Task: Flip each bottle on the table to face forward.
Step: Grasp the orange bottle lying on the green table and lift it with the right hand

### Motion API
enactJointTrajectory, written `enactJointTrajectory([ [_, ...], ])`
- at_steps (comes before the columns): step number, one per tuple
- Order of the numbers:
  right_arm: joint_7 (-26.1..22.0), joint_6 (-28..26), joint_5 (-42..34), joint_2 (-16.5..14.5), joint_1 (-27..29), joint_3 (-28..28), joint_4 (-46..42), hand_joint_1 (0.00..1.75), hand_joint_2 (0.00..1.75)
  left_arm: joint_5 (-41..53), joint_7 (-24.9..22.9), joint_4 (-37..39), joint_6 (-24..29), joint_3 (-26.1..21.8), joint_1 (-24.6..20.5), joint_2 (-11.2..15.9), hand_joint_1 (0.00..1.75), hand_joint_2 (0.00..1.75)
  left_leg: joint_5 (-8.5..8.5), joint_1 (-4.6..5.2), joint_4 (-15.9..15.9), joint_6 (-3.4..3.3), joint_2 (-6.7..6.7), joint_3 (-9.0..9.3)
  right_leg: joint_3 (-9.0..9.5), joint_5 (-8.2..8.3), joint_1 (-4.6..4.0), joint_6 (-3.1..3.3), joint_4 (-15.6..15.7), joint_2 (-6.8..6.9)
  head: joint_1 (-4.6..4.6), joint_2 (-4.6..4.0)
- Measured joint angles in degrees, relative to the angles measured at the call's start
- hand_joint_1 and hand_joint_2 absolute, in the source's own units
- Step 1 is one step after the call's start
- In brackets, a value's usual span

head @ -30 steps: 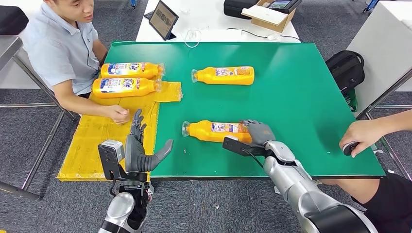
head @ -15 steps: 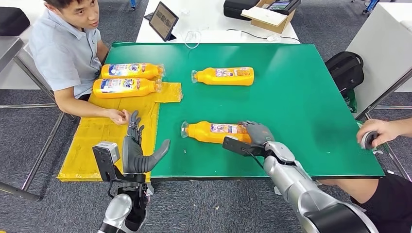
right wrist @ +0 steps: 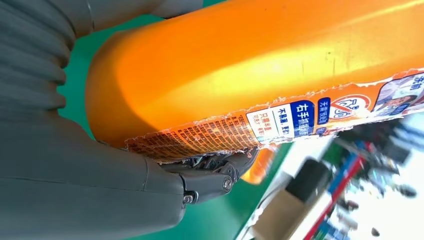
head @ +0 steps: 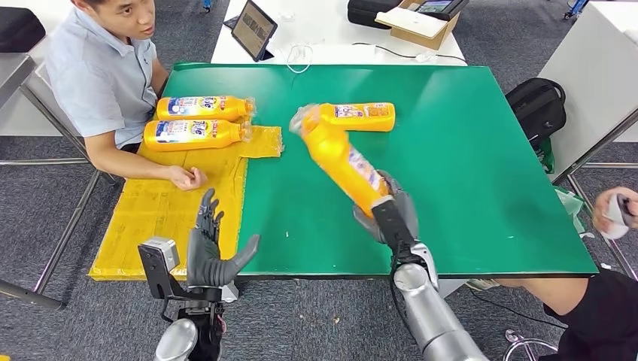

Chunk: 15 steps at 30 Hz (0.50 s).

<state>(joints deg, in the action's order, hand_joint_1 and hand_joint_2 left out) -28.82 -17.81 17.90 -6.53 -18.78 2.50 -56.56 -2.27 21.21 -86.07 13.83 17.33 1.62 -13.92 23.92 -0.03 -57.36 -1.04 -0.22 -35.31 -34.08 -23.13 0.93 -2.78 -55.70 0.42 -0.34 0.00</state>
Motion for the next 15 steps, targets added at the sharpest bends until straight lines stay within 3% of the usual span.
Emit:
enactJointTrajectory([
  [7,-0.6,5.33,-6.93,-4.02,6.43,0.69,-10.85,1.75,1.75,-6.66,-0.03,0.03,-4.42,0.51,1.76,-0.05,0.0,1.75,0.01,-0.03,0.01,0.01,0.02,-0.04,-0.07,-0.01,-0.04,0.02,0.0,-0.01,-0.01,0.0],
  [15,-0.7,5.54,-7.46,-6.27,8.07,7.66,-14.45,1.75,1.75,-0.88,2.0,0.32,-1.25,3.87,1.96,0.19,0.0,1.75,-0.01,-0.04,0.02,0.02,0.03,-0.04,-0.07,-0.02,-0.05,0.03,0.0,-0.02,0.02,0.0],
])
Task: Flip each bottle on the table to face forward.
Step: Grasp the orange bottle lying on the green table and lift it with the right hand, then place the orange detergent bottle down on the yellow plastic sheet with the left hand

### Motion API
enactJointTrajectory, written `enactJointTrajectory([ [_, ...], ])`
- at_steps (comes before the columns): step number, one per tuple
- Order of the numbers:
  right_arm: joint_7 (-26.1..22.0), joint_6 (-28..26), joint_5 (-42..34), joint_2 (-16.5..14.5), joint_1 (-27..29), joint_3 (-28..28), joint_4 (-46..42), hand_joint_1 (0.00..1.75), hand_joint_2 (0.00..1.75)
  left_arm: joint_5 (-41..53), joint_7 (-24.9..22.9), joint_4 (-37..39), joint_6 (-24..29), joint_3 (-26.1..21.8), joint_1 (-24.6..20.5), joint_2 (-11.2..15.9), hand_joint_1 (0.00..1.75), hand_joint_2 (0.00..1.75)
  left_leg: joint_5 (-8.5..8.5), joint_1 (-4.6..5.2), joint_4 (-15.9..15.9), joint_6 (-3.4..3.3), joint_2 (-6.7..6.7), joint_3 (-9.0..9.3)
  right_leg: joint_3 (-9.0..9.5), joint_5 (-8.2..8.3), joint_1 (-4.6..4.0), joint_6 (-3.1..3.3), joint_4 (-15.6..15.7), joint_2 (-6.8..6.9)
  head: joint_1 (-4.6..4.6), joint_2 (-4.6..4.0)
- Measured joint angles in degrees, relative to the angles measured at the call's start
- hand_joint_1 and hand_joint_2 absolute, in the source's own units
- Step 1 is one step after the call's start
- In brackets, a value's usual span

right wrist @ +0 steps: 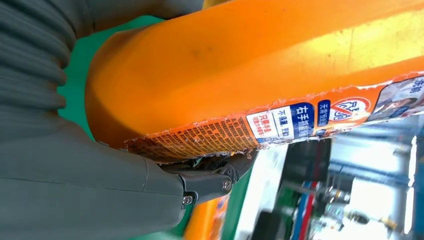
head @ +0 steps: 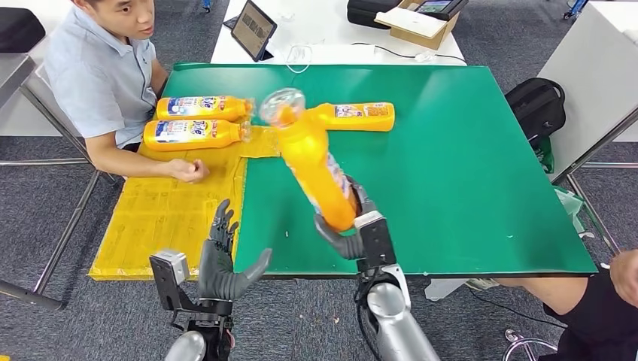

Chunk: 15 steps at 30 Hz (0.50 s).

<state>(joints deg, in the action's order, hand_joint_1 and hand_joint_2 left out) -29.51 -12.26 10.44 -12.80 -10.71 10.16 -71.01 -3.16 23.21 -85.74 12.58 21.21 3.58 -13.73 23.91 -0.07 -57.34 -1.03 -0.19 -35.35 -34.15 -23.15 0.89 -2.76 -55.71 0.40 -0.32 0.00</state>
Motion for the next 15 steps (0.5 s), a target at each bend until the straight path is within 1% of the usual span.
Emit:
enactJointTrajectory([
  [7,-0.93,-0.34,1.52,-1.32,-0.05,6.0,1.17,1.75,1.75,-2.76,0.35,0.04,-3.81,2.52,-0.72,0.27,0.0,1.75,0.0,0.0,0.0,0.0,-0.01,-0.01,0.0,0.0,0.0,0.0,0.0,0.0,-0.01,0.0],
  [11,-1.38,-0.54,1.87,-1.72,-0.33,8.02,2.66,1.75,1.75,-4.15,0.35,0.02,-6.03,3.24,-1.08,0.53,0.0,1.75,0.0,0.0,0.0,0.0,0.0,-0.01,-0.01,0.0,-0.01,0.0,0.0,0.0,-0.01,0.0],
  [15,-2.14,-1.69,4.27,-1.96,-0.98,10.82,5.02,1.75,1.75,-5.55,0.41,-0.5,-8.48,4.07,-1.57,0.9,0.0,1.75,0.0,0.0,0.0,0.01,0.0,-0.01,-0.01,0.0,-0.01,0.0,0.0,0.0,-0.01,0.0],
])
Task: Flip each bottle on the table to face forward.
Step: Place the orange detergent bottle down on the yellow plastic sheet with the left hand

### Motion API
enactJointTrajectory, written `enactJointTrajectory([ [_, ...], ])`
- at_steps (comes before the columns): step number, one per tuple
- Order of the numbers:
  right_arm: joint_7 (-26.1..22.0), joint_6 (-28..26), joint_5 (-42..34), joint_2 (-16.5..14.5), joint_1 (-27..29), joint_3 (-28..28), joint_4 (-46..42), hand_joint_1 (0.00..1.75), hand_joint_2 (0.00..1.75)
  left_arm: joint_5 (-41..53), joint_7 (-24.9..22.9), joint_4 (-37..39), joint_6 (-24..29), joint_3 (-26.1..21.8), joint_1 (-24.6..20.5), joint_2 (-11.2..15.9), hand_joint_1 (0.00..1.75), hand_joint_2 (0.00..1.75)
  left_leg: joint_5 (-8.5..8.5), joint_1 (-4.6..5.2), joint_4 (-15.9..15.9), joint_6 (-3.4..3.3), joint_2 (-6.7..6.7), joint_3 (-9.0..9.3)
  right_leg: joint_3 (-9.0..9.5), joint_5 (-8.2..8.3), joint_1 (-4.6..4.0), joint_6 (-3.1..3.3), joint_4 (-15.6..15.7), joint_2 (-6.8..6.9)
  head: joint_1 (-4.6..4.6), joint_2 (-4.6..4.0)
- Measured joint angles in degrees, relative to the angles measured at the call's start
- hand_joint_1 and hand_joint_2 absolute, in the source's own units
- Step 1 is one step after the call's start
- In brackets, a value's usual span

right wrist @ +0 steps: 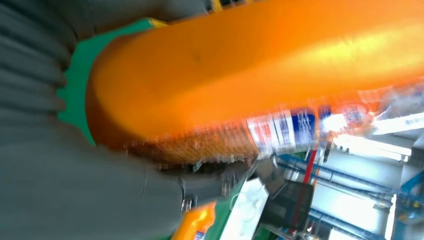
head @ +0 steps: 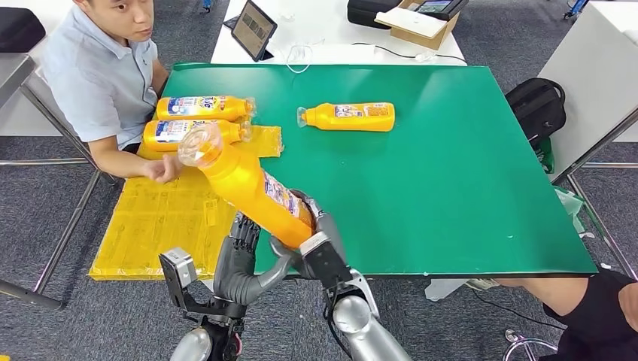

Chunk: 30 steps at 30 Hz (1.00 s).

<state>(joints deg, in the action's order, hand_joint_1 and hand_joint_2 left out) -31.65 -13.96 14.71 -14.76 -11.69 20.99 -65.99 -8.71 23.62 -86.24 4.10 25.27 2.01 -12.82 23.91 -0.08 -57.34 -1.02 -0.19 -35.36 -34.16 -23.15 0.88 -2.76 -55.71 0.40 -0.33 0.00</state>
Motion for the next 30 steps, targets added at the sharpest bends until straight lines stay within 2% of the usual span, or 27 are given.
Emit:
enactJointTrajectory([
  [14,-0.95,-0.5,1.97,-0.19,-0.07,4.01,1.96,1.75,1.75,-0.87,1.19,-1.0,-0.01,-0.3,-0.53,0.17,0.0,1.75,0.0,0.0,0.0,0.0,0.01,0.0,-0.02,0.0,0.0,0.0,0.0,-0.01,0.0,0.0],
  [28,-0.16,1.44,4.71,-0.11,-2.25,9.34,7.73,1.75,1.75,-5.18,1.93,-1.62,-0.22,-4.33,-1.65,0.17,0.01,1.75,-0.01,0.0,-0.01,0.0,0.04,0.0,-0.06,0.0,0.01,0.0,0.0,-0.03,-0.01,0.0],
  [29,-0.07,1.64,4.81,-0.11,-2.49,9.61,8.2,1.75,1.75,-5.57,1.93,-1.62,-0.38,-4.7,-1.66,0.17,0.21,1.75,-0.01,0.0,-0.01,0.0,0.04,0.0,-0.06,0.0,0.01,0.0,0.0,-0.03,-0.02,0.0],
  [30,-0.02,1.79,4.87,-0.1,-2.69,9.82,8.6,1.75,1.75,-5.92,1.93,-1.62,-0.58,-5.05,-1.66,0.17,0.6,1.75,0.0,0.0,-0.01,0.0,0.04,0.0,-0.07,0.0,0.01,0.0,0.0,-0.03,-0.02,0.0],
])
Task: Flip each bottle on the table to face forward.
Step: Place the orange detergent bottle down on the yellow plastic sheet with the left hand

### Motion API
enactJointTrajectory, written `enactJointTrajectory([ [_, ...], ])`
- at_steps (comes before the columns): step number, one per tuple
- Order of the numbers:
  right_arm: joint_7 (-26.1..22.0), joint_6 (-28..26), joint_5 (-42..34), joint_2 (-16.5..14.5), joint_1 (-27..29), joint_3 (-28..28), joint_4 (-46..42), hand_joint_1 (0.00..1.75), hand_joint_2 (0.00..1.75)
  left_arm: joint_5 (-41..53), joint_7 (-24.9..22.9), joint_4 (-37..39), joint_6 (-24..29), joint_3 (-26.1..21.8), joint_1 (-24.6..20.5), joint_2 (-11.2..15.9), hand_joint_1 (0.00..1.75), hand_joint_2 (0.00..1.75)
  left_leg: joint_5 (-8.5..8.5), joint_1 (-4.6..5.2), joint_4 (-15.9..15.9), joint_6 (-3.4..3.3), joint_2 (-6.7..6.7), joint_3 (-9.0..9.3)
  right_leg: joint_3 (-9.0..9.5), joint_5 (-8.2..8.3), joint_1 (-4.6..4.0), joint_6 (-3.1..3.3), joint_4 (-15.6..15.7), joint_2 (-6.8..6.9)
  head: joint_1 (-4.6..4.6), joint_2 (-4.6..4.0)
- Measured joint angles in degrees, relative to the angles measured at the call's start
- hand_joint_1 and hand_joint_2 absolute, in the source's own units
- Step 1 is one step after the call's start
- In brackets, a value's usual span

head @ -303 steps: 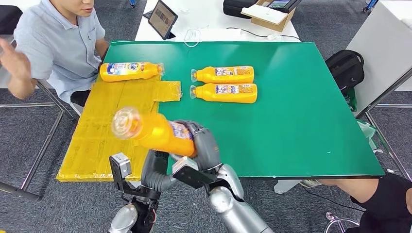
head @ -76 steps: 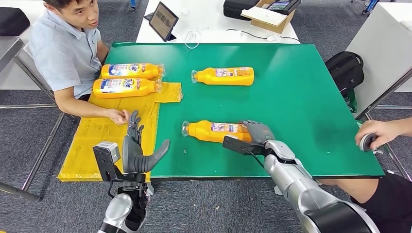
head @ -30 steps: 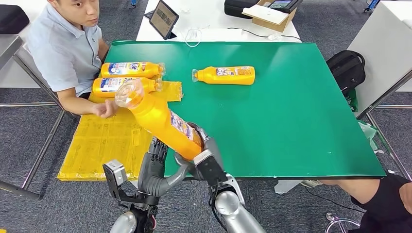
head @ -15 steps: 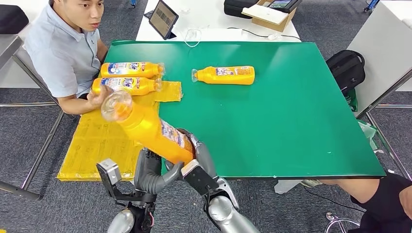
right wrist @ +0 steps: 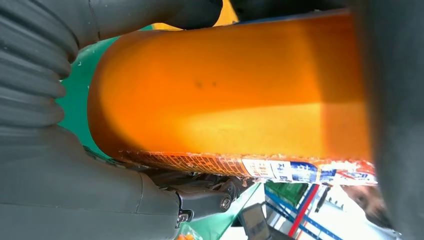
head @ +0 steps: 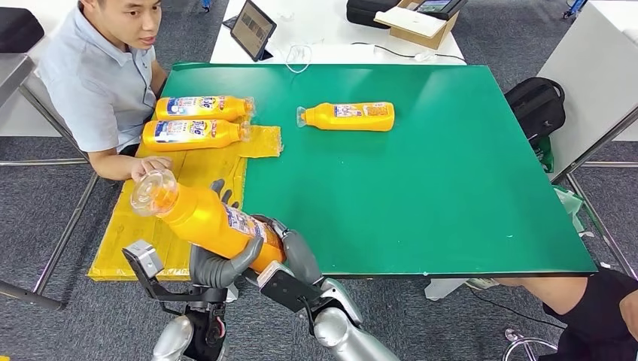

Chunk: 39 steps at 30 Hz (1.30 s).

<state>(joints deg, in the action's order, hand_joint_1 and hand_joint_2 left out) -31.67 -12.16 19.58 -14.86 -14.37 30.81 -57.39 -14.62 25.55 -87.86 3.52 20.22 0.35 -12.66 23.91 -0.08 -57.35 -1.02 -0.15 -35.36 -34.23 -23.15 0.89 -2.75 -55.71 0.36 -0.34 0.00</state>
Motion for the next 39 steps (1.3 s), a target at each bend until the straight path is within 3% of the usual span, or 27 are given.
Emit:
enactJointTrajectory([
  [2,0.06,0.28,0.03,0.0,-0.29,0.27,0.6,1.75,1.75,-0.66,-0.03,0.02,-0.48,-0.54,0.0,0.0,1.47,1.75,0.0,0.0,0.0,0.0,0.0,0.0,-0.01,0.0,0.0,0.0,0.0,0.0,0.0,0.0],
  [3,0.07,0.41,0.03,0.0,-0.43,0.35,0.83,1.75,1.75,-1.01,-0.06,0.04,-0.8,-0.75,0.01,0.0,1.7,1.75,0.0,0.0,0.0,0.0,0.0,0.0,-0.01,0.0,0.0,0.0,0.0,0.0,0.0,0.0],
  [5,0.08,0.68,0.02,0.0,-0.73,0.52,1.23,1.75,1.75,-1.59,-0.1,0.08,-1.54,-1.03,0.01,0.0,1.75,1.75,0.0,0.0,0.0,0.0,0.0,-0.01,-0.02,0.0,0.0,0.0,0.0,-0.01,0.01,0.0],
  [6,0.08,0.89,-0.02,0.01,-0.9,0.59,1.46,1.65,1.75,-1.94,-0.13,0.1,-1.98,-1.15,0.01,0.0,1.75,1.75,0.0,0.0,0.0,0.0,0.01,-0.01,-0.02,0.0,0.0,0.0,0.0,-0.01,0.01,0.0],
  [9,0.13,1.77,-0.37,0.16,-1.33,0.69,2.02,0.37,1.75,-3.38,-0.59,0.19,-3.16,-1.63,-0.02,0.0,1.75,1.75,0.0,0.0,0.0,0.0,0.03,-0.01,-0.03,0.0,0.0,0.0,0.0,-0.02,0.02,0.0],
  [10,0.17,2.13,-0.45,0.24,-1.41,0.77,2.16,0.03,1.75,-3.89,-0.87,0.24,-3.49,-1.85,-0.1,0.0,1.75,1.75,0.0,0.0,0.0,0.0,0.03,-0.01,-0.03,0.0,0.0,0.0,0.0,-0.02,0.01,0.0],
  [15,0.85,2.96,-0.08,0.66,-1.29,1.52,2.91,0.01,1.75,-5.34,-2.0,0.42,-4.87,-2.67,-0.83,0.01,1.75,1.75,0.0,0.0,0.0,0.0,0.02,-0.01,-0.03,0.01,0.0,0.0,0.0,-0.03,0.01,0.0],
  [19,0.89,2.62,-0.18,0.7,-1.26,1.57,3.07,0.0,0.0,-5.71,-2.23,0.45,-5.14,-2.96,-1.05,0.0,1.75,1.75,0.0,0.0,0.0,0.0,0.05,-0.01,-0.04,0.01,0.0,0.0,0.0,-0.05,0.01,0.0],
  [26,0.8,-1.08,-0.93,0.84,0.09,1.2,1.37,0.0,0.0,-6.52,-2.52,0.74,-4.57,-3.48,-2.5,-0.01,1.75,1.75,0.0,0.0,0.0,0.0,0.05,-0.02,-0.03,0.01,0.0,0.0,0.0,-0.05,0.03,0.0],
  [29,0.44,-3.17,-0.64,0.99,1.0,0.84,0.45,0.0,0.0,-5.53,-2.49,0.99,-1.76,-3.74,-3.32,-0.02,1.75,1.75,0.0,0.0,0.0,0.0,0.04,-0.02,-0.03,0.01,0.0,0.0,0.0,-0.04,0.03,0.0],
  [34,-1.16,-9.28,1.13,1.54,4.44,-0.05,-4.75,0.0,0.0,6.2,0.0,3.54,13.21,-6.11,-6.2,0.17,1.75,1.75,0.0,0.0,0.0,0.0,0.0,-0.02,-0.02,0.01,-0.01,0.0,-0.01,-0.04,0.02,0.0],
  [39,-3.26,-16.06,3.71,2.56,8.8,-0.68,-13.27,0.0,0.0,32.05,1.46,8.53,27.18,-8.93,-10.43,1.86,1.75,1.75,-0.01,-0.01,0.0,0.0,-0.02,-0.03,-0.02,0.0,-0.01,0.01,-0.01,0.0,0.02,0.0],
])
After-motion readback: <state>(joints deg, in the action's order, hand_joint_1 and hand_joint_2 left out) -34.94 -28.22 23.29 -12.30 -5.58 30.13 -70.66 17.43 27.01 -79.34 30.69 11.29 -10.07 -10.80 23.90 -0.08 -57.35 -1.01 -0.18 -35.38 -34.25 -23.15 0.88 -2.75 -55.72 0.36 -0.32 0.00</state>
